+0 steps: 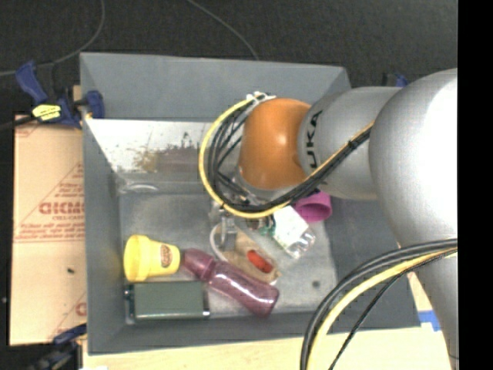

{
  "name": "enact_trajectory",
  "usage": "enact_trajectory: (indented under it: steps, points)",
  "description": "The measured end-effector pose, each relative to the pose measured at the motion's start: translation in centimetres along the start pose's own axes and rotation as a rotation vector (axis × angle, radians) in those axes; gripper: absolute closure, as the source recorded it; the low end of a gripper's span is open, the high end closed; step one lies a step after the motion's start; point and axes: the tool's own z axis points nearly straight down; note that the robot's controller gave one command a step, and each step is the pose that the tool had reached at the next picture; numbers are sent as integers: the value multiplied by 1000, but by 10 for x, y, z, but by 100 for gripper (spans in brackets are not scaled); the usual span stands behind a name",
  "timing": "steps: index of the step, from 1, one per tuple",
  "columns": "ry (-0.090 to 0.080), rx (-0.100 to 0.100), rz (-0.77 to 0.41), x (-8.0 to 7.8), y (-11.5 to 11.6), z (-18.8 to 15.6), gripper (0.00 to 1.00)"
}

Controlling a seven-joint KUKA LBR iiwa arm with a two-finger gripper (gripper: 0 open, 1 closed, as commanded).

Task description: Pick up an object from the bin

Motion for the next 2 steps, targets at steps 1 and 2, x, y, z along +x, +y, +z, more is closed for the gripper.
enact_trajectory:
  steps: [1, 2]
  points:
    - [0, 0, 1, 0, 0, 0, 100]
    - [0, 0, 2, 0, 0, 0, 0]
